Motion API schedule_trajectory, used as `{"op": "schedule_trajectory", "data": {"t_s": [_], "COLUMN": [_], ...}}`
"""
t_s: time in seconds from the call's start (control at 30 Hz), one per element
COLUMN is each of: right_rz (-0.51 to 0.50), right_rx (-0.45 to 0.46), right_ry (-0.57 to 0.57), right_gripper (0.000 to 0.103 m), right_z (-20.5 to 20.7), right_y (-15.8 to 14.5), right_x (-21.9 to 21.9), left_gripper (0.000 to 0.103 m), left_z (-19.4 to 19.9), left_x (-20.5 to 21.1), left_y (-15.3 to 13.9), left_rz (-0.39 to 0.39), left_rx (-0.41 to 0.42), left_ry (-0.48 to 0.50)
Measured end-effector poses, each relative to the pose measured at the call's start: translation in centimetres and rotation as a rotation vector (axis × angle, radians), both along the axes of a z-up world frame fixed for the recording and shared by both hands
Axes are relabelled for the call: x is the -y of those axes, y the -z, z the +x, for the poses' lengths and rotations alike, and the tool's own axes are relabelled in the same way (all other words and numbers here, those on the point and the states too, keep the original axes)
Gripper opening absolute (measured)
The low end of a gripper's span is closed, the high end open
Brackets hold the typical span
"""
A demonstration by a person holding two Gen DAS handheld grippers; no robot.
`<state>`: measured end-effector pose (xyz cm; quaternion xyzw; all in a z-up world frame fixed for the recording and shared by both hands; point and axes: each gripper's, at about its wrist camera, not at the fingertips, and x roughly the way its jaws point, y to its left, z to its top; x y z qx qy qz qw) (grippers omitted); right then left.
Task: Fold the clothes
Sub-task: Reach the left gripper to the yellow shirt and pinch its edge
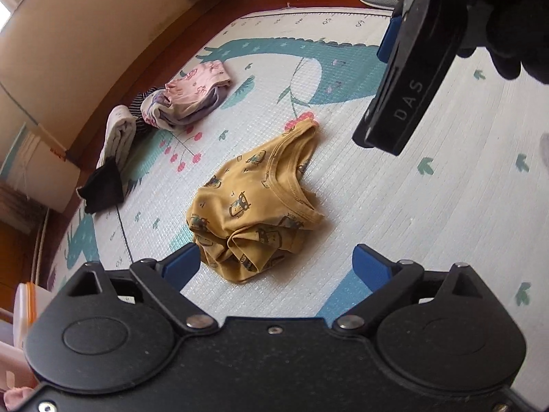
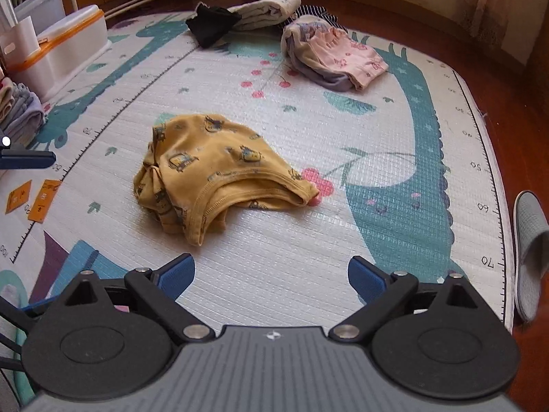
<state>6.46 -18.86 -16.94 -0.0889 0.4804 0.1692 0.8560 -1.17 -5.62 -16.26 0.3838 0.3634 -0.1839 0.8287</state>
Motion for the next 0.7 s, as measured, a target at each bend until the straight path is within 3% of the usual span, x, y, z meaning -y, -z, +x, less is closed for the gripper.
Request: {"op": "schedule_trajectory", "data": {"t_s": [0.07,0.1,0.17,0.33,0.5,0.7], "right_rz": [0.006,0.011,0.019,0.056,0.061,0.074], "right_rx": [-0.022,-0.034,-0.057,-0.111,-0.138,-0.12], "right_ry": [0.029,0.046,0.081,0.157,0.158,0.18], "right_gripper": [0.096,0.096,0.096,0.096,0.096,0.096], "right_z": [0.4,0.6,0.9,1.3,1.1,1.3], "right_y": [1.1,1.6,2.6,4.3,5.6,6.2], "right_x": [0.5,0.8,1.3,2.3,2.4,2.6], "left_gripper": [0.091,0.079,0.071,0.068,0.063,0.063], "left_z": [0.5,0.7,1.2,3.1,4.3,5.7], "left_x": [0.2,0.4,0.8,1.9,3.2,4.4], "left_y": [1.3,1.9,3.1,5.6,7.5,9.4], "left_rz": [0.019,0.032,0.047,0.03,0.027,0.035], "left_rx": [0.005,0.002,-0.003,-0.009,-0.002,-0.01], "left_ry": [0.032,0.046,0.066,0.053,0.047,0.012]}}
